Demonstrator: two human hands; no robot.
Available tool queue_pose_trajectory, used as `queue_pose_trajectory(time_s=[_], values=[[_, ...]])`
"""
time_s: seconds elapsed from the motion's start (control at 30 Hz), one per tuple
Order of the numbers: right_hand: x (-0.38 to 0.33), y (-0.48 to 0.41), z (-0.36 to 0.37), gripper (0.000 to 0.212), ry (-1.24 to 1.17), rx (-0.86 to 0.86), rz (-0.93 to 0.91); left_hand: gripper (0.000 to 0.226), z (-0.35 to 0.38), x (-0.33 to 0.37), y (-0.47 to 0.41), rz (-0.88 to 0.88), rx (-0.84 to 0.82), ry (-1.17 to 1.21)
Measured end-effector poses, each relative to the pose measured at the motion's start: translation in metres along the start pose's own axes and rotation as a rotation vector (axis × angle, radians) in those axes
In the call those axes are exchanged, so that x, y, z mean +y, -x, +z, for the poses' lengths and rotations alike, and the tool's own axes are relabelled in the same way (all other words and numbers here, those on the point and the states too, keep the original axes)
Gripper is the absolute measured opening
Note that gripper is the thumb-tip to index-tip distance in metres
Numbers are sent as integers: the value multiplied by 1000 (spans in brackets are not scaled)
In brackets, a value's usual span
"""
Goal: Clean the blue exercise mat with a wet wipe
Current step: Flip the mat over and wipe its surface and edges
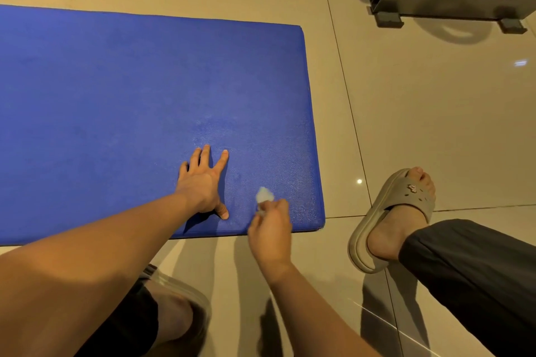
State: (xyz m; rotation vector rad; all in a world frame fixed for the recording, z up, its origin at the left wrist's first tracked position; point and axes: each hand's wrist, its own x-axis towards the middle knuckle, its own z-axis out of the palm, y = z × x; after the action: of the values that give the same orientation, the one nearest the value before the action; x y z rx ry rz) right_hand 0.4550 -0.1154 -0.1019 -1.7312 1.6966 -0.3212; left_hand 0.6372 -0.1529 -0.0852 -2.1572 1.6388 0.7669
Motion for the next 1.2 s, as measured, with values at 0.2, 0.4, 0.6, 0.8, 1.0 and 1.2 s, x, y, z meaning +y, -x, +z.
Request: queue_pose_trajectory(time_s=[0.2,0.4,0.6,0.8,1.0,1.2], values=[[31,-16,-22,25,120,-95,-152,163,1,0,-2,-1,6,0],[23,-13,-16,16,144,-96,-184,163,-2,1,-2,-2,4,-8],[7,-21,-9,20,281,-167,-277,163,-2,1,-2,-2,0,-14],[62,-55,-72,11,166,139,43,162,-4,1,0,1,-4,0],[18,-36,-19,22,-19,62,27,163,-5,3,0,-1,-4,-8],[12,-32,-8,23,132,-41,-238,164,-2,0,-1,6,13,-13]])
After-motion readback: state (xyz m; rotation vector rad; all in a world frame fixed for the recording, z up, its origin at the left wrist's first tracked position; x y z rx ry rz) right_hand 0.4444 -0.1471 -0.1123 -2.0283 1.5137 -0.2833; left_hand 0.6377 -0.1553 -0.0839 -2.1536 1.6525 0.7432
